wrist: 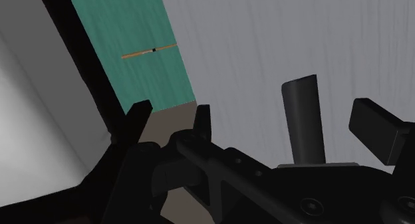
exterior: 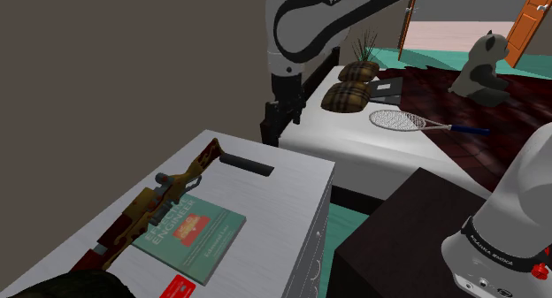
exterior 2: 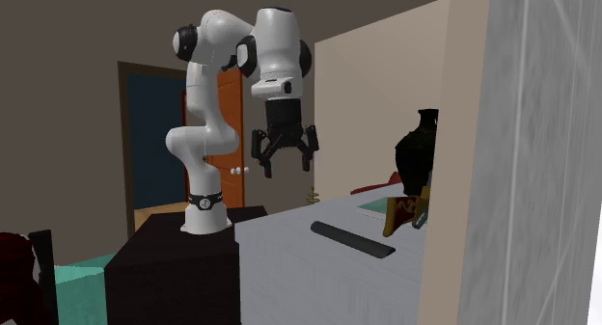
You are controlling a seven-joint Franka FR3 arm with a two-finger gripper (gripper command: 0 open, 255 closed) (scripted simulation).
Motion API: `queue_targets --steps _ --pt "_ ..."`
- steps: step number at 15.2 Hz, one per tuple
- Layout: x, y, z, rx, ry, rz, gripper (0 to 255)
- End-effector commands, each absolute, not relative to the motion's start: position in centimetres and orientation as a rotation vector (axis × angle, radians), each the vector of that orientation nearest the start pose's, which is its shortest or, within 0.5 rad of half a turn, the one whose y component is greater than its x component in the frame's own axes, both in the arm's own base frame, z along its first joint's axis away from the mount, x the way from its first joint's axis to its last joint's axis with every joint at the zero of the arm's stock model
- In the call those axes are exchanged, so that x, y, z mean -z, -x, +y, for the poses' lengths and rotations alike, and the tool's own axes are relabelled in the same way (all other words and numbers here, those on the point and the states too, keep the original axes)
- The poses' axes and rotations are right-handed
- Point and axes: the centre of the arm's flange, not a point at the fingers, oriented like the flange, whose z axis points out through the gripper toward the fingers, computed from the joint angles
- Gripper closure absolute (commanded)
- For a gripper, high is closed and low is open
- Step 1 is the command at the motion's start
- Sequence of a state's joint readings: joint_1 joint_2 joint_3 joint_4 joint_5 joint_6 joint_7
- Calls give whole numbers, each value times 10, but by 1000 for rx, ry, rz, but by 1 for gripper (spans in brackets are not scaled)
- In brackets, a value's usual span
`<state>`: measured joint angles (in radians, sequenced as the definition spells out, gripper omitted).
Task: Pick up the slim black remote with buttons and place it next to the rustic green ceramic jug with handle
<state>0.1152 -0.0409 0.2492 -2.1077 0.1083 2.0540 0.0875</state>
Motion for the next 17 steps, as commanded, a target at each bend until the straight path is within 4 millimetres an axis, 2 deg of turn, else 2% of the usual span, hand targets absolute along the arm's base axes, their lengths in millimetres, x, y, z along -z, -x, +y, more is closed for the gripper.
queue_targets --steps 1,10,17 --pt "-416 -511 212 -47 3036 -386 0" --pt "-355 -567 292 -39 3011 -562 0" --pt "-318 -566 295 -39 3011 -562 0"
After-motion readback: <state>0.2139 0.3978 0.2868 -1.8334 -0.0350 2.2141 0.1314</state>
